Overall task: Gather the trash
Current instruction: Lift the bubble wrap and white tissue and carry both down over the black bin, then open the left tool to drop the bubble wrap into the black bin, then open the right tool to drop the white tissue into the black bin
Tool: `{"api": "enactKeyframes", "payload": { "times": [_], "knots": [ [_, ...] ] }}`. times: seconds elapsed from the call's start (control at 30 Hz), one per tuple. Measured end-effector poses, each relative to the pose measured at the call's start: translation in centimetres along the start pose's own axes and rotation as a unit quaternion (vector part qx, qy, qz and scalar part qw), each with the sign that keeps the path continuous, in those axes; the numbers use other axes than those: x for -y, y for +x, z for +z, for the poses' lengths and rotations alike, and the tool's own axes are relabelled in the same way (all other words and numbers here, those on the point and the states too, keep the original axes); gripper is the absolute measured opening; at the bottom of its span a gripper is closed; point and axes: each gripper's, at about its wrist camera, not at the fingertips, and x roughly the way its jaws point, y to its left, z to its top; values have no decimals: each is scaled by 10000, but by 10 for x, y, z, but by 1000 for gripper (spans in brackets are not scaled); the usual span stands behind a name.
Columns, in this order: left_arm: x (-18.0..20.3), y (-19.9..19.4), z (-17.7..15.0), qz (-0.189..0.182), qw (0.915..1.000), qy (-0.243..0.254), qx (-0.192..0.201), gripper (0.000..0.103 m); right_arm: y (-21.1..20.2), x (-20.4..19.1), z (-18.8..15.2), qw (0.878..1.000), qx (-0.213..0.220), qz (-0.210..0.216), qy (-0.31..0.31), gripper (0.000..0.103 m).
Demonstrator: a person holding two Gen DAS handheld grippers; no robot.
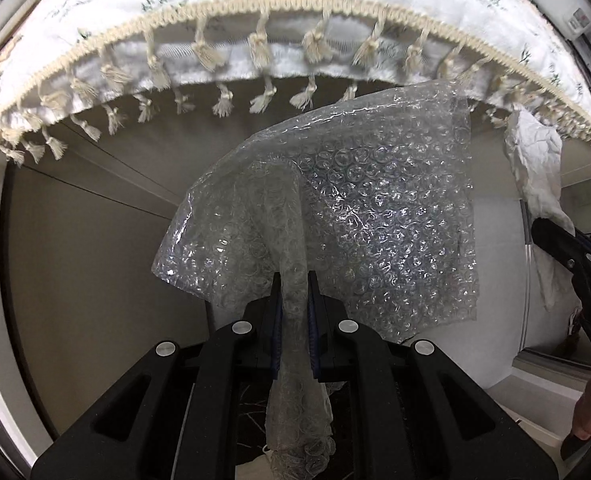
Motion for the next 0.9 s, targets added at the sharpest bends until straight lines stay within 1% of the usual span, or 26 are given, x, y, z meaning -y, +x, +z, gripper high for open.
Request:
{"api": "enactKeyframes", "payload": {
  "times": [0.3,0.33,0.37,0.43,0.5,0.57,0.6,0.67,0.7,0.73,0.87,0.9],
  "knots": [
    [31,19,4,5,9998,182,-58,10,13,2,-2,9998,-176,-54,82,8],
    [33,18,8,-10,9998,195,-28,11,14,2,-2,9998,-184,-60,91,8],
    [32,17,4,-24,9998,206,0,12,15,3,-3,9997,-194,-63,102,8],
    [31,13,4,-87,9998,185,78,17,16,4,-4,9997,-213,-51,134,9],
    [32,7,5,-133,9996,160,188,19,18,4,-5,9996,-222,-40,153,9],
    [33,3,6,-185,9994,144,270,26,19,3,-5,9996,-227,-32,157,9],
    [33,0,5,-198,9992,118,324,31,19,3,-6,9996,-230,-25,157,9],
    [31,-6,7,-253,9989,89,390,34,22,1,-5,9996,-243,4,164,9],
    [31,-9,7,-260,9988,71,419,37,23,-1,-4,9996,-248,8,157,9],
    [28,-12,7,-267,9986,42,450,42,25,-4,-4,9996,-259,14,140,9],
    [13,-26,5,-284,9982,-83,515,56,32,-13,-2,9995,-302,56,85,9],
    [11,-30,5,-258,9981,-117,553,63,34,-16,-1,9995,-309,69,74,9]
  ]
}}
